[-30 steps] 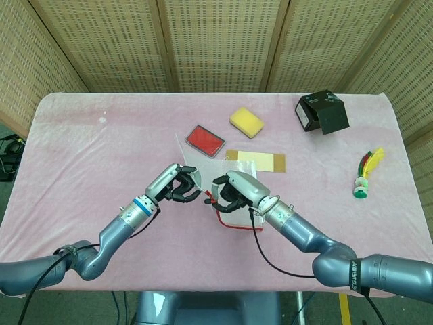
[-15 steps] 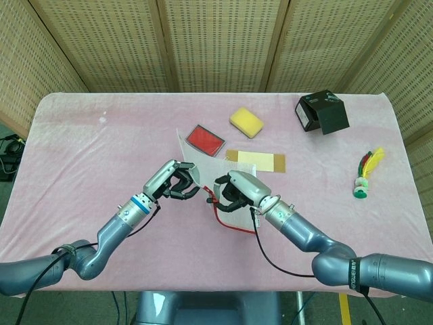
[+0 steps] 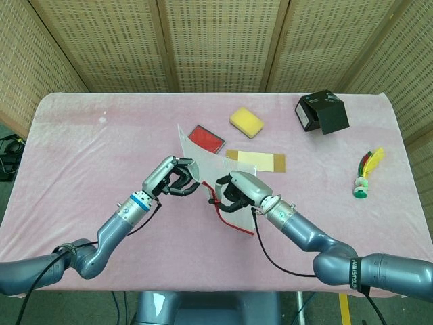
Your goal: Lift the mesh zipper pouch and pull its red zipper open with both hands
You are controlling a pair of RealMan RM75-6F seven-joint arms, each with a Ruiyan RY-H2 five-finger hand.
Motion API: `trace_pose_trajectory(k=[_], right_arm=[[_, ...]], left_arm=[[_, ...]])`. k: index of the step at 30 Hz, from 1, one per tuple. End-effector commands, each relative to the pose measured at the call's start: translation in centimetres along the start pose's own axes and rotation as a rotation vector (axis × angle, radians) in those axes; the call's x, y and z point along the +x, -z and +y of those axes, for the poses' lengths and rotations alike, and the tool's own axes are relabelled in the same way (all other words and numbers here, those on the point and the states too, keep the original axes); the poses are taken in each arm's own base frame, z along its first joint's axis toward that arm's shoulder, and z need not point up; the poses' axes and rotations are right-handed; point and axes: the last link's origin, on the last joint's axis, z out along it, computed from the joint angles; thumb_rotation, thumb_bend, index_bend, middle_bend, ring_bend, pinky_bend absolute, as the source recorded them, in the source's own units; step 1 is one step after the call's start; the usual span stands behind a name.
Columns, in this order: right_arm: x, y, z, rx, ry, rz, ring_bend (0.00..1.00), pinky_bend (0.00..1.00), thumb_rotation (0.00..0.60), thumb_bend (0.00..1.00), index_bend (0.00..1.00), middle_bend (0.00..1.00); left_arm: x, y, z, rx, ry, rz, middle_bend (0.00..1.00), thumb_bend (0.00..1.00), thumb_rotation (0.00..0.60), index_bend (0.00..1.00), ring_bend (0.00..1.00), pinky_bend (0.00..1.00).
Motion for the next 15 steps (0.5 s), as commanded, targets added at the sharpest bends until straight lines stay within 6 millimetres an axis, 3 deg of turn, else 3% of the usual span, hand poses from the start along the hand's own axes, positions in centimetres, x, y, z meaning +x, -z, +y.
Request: trace_pose_trajectory(k=[1, 15], right_arm=[[0.1, 0.0, -0.1, 0.004, -0.006, 0.003, 0.90, 1.00, 0.600, 0.76, 0.92, 1.00], [1.1, 0.7, -1.1, 0.022, 0.034, 0.022, 0.90, 1.00, 0.600, 0.77, 0.92, 1.00]], left_arm=[[0.2, 0.0, 0.0, 0.000, 0.003, 0.005, 0.92, 0.80, 0.600, 0.81, 0.78, 0.90], [2.3, -0.2, -0.2, 0.012, 0.080, 0.071, 0.92, 0.80, 0.600, 0.81, 0.78, 0.90]])
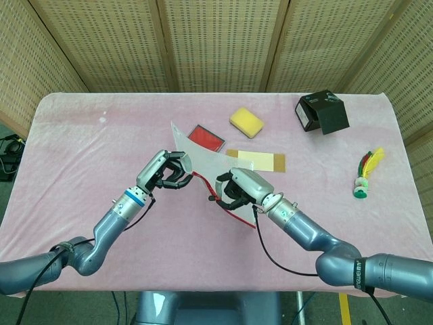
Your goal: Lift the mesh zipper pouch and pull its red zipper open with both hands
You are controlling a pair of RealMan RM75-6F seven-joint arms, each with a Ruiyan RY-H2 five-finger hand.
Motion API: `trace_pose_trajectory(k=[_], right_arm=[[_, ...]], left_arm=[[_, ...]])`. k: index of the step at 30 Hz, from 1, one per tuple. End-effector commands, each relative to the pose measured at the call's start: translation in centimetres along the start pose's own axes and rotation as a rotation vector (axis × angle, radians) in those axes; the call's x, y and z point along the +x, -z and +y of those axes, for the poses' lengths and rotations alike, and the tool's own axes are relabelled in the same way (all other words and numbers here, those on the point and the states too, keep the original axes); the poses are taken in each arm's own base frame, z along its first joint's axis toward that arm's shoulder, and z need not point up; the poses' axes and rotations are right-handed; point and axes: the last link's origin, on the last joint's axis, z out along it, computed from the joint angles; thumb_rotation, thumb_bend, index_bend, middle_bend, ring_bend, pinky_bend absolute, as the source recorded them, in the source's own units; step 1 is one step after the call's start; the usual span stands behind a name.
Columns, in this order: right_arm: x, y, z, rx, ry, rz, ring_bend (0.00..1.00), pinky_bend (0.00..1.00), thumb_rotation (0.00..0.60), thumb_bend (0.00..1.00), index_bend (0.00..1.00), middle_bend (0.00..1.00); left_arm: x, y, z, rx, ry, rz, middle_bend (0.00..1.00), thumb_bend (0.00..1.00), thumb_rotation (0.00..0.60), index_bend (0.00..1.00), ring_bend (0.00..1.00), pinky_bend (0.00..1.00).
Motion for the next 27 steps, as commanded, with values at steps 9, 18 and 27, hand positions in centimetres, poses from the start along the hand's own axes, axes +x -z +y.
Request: trace_pose_trajectory(k=[9, 18, 27], right_arm=[[0.1, 0.4, 0.3, -0.021, 0.036, -0.016, 0.90, 1.00, 0.600, 0.77, 0.92, 1.00], [0.2, 0.5, 1.2, -0.051, 0.060, -0.017, 0.90, 1.00, 0.600, 0.77, 0.92, 1.00], [0.4, 0.8, 2.2, -0.080, 0.071, -0.020, 0.90, 1.00, 0.600, 0.77, 0.92, 1.00]], left_arm=[[1.0, 0.2, 0.2, -0.006, 0.048, 0.030, 0.92, 0.80, 0.600, 0.81, 0.78, 0.90], [1.4, 0.4, 0.6, -0.022, 0.060, 0.039, 0.92, 0.80, 0.600, 0.81, 0.78, 0.90], [1.9, 0.5, 1.0, -0.033, 0.067, 0.051, 0.92, 0.80, 0.600, 0.81, 0.78, 0.90]])
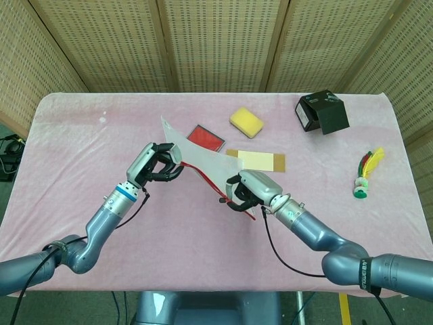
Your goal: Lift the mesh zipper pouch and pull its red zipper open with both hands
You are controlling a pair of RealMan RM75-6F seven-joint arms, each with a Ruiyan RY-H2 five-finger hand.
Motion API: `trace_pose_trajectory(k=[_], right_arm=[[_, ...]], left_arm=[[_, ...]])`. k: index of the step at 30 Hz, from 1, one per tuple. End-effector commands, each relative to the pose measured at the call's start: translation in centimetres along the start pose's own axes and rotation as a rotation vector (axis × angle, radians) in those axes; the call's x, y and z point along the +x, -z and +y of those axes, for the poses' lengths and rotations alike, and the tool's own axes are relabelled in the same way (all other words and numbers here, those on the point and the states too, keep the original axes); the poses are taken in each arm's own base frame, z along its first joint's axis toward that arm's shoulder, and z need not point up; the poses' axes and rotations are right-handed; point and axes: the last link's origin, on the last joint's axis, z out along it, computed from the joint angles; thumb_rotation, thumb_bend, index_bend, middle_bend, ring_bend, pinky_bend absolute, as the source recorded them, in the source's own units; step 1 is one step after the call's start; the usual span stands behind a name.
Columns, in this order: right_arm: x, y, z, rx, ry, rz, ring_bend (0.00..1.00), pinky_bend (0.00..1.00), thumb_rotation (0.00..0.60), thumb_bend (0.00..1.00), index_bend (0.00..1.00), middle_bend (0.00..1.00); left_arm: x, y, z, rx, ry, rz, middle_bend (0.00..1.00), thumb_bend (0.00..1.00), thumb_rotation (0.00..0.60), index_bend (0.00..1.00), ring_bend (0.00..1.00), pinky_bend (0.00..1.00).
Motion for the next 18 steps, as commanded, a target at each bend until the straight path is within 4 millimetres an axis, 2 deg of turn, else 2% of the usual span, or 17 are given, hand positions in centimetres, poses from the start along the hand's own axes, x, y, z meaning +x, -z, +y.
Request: trace_pose_trajectory(k=[1, 18], right_arm=[[0.0, 0.0, 0.2, -0.004, 0.003, -0.001, 0.90, 1.00, 0.600, 0.77, 0.92, 1.00], [0.0, 0.8, 3.6, -0.097, 0.040, -0.007, 0.90, 1.00, 0.600, 0.77, 0.92, 1.00]], left_arm=[[0.1, 0.0, 0.1, -0.003, 0.003, 0.003, 0.92, 0.80, 0.600, 0.81, 0.78, 0.90], [1.8, 0.4, 1.7, -0.033, 0.003, 0.038, 0.92, 0.80, 0.600, 0.81, 0.78, 0.90]])
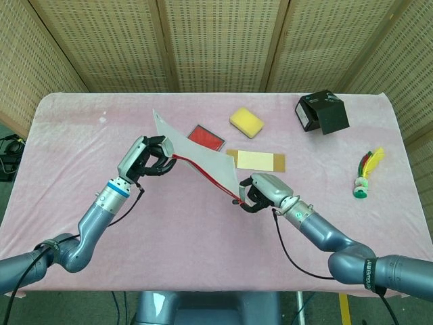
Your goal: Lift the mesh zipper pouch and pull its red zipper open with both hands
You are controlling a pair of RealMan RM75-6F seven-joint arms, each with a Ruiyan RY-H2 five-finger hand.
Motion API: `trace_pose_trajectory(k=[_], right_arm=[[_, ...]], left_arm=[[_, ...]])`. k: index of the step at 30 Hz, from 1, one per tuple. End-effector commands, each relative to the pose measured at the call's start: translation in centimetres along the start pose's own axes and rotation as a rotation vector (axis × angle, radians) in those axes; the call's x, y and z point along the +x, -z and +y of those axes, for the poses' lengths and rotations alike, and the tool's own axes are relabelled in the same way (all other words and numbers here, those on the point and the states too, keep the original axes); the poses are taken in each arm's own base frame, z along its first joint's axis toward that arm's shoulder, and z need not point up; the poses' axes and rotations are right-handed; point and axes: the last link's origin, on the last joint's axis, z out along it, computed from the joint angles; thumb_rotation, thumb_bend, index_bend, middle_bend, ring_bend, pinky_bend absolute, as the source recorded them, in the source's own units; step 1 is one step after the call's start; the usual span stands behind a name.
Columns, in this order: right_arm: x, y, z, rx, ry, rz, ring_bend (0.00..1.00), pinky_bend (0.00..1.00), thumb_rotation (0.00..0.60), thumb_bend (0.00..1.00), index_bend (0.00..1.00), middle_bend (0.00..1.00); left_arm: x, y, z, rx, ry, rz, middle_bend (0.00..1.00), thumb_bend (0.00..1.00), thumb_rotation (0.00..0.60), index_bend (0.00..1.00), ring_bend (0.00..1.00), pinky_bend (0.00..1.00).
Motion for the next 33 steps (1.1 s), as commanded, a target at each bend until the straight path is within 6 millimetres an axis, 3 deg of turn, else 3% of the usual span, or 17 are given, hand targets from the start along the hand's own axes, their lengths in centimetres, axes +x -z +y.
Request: trace_pose_trajectory(k=[1, 16, 33], right_arm=[[0.0, 0.1, 0.5, -0.012, 0.004, -0.001, 0.90, 1.00, 0.600, 0.77, 0.92, 1.00], [-0.2, 0.4, 3.1, -0.076, 0.011, -0.002, 0.90, 1.00, 0.600, 0.79, 0.92, 1.00], [-0.7, 0.3, 4.6, -0.119, 0.044, -0.014, 0.90, 1.00, 0.600, 0.79, 0.92, 1.00]], left_arm=[[0.2, 0.1, 0.2, -0.003, 0.002, 0.005, 0.92, 0.80, 0.600, 0.81, 0.78, 0.90], [0.9, 0.1, 1.1, -0.016, 0.018, 0.023, 0.92, 0.80, 0.600, 0.81, 0.78, 0.90], [1.4, 0.0, 1.6, -0.017, 0.030, 0.042, 0.92, 0.80, 0.600, 0.81, 0.78, 0.90]])
